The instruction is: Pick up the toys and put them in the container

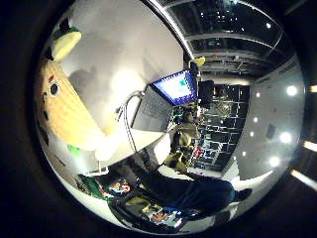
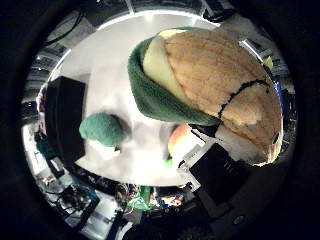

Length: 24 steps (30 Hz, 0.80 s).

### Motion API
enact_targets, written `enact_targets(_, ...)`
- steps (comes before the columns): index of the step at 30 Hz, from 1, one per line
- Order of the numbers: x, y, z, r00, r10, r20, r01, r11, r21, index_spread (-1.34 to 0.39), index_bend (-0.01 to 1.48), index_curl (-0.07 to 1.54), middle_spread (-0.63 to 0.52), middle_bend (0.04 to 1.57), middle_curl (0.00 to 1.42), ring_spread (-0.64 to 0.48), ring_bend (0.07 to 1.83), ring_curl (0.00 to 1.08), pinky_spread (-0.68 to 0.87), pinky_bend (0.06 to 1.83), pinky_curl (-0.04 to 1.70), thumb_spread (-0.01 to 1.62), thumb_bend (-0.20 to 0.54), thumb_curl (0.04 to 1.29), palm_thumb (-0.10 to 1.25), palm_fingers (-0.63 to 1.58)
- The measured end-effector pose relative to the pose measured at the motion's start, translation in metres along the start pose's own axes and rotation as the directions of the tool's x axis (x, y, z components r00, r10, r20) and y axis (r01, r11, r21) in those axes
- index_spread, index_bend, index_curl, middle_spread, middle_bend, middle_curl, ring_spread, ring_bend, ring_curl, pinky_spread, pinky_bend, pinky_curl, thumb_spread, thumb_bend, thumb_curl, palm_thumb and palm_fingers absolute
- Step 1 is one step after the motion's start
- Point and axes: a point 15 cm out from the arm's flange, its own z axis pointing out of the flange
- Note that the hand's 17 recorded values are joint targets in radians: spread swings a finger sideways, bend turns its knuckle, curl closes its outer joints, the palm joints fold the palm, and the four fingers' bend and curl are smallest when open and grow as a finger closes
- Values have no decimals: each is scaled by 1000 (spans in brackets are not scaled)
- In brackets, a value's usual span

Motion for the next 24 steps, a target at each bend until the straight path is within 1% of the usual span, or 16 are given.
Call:
enact_targets(4, -32, 43, -46, 998, -16, 62, 14, 999, 34, -373, 1422, 588, -255, 565, 405, -28, 175, 122, 322, 165, 152, 984, -18, 394, 1030, 368)
enact_targets(7, -74, 59, -80, 992, -55, 113, 47, 996, 72, -373, 1424, 584, -255, 565, 404, -28, 175, 125, 321, 164, 154, 984, -18, 395, 1030, 369)
enact_targets(10, -126, 66, -110, 978, -127, 164, 111, 988, 103, -372, 1425, 580, -254, 565, 404, -28, 175, 126, 323, 164, 155, 985, -18, 396, 1030, 372)
enact_targets(14, -188, 61, -150, 958, -192, 214, 159, 974, 159, -372, 1421, 574, -255, 571, 404, -28, 177, 130, 326, 166, 154, 985, -18, 396, 1029, 381)
enact_targets(18, -250, 51, -187, 939, -259, 228, 208, 952, 225, -372, 1415, 570, -263, 579, 405, -39, 183, 136, 327, 161, 152, 985, -18, 397, 1029, 389)
enact_targets(21, -301, 41, -214, 918, -324, 230, 257, 925, 279, -373, 1407, 567, -275, 589, 407, -48, 188, 142, 327, 155, 146, 985, -18, 397, 1029, 400)
enact_targets(24, -346, 17, -244, 897, -378, 229, 280, 887, 367, -372, 1395, 563, -284, 589, 406, -64, 193, 153, 316, 158, 141, 985, -18, 397, 1029, 414)
